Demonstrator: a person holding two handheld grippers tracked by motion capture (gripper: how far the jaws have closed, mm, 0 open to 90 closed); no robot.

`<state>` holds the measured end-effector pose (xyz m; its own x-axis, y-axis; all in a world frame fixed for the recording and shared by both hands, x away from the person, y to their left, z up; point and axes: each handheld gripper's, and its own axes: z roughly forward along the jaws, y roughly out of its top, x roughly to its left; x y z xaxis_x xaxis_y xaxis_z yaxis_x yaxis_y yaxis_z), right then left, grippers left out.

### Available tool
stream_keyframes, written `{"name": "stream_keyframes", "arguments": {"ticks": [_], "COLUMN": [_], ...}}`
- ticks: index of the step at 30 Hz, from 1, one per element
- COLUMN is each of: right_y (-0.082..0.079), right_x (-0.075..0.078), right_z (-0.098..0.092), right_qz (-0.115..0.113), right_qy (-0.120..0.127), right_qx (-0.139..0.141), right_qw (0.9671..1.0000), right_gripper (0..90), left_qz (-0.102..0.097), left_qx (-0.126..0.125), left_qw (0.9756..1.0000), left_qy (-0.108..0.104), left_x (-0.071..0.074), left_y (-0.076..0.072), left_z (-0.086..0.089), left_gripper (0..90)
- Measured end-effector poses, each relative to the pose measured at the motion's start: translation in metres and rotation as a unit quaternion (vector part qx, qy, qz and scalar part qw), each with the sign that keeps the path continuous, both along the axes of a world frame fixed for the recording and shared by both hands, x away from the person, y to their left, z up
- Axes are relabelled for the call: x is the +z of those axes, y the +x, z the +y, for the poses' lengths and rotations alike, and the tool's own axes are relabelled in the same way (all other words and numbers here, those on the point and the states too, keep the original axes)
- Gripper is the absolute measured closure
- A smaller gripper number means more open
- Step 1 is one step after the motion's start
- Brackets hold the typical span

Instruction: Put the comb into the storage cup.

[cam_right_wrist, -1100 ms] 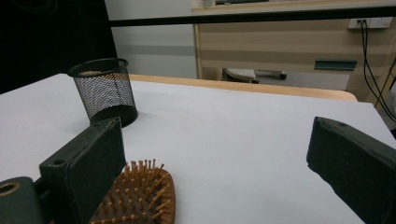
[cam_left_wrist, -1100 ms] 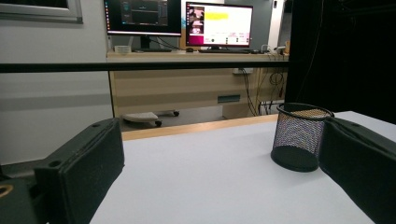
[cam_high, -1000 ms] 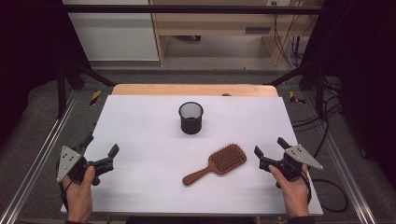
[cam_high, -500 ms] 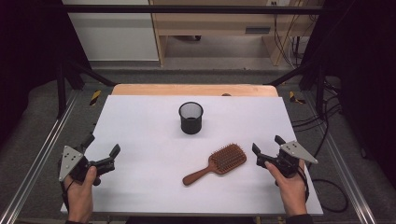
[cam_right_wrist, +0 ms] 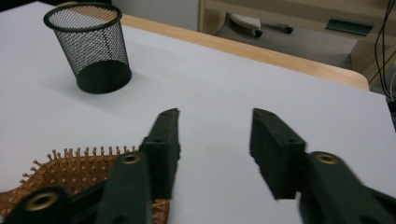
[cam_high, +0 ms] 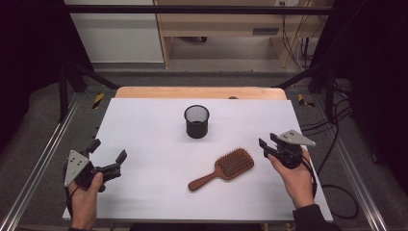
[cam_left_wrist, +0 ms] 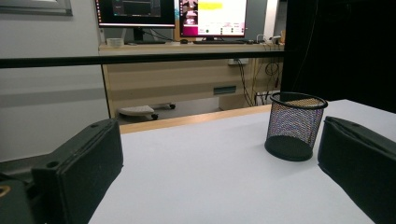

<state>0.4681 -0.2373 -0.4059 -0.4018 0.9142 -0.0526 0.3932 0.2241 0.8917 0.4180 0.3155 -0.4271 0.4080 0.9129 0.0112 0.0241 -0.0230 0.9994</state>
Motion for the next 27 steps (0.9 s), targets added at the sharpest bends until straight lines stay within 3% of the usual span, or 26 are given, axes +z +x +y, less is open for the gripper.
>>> {"name": "stream_keyframes", "arguments": {"ticks": [3,5,12,27], "right_y": [0.004,0.01,0.02,0.03], "right_x": [0.0,-0.002,-0.012,-0.029], "right_z": [0.003,0.007,0.013,0.013], "right_qz": [0.01,0.027,0.061,0.112], "right_qy": [-0.011,-0.028,-0.048,-0.038], "right_qx": [0.002,0.006,0.023,0.017], "right_qw": [0.9999,0.9992,0.9967,0.9929], "right_gripper": [65.3,75.6,89.7,90.0], "left_qz": [0.0,0.0,0.001,0.001], "left_qx": [-0.001,-0.003,-0.007,-0.008], "left_qw": [1.0,1.0,1.0,0.9999], "left_qy": [0.001,0.002,0.006,0.007], "left_x": [0.0,0.0,0.0,-0.001], "left_y": [0.0,0.0,0.0,0.0], "left_z": [-0.001,-0.001,-0.003,-0.004], "left_gripper": [0.2,0.2,0.2,0.2]}}
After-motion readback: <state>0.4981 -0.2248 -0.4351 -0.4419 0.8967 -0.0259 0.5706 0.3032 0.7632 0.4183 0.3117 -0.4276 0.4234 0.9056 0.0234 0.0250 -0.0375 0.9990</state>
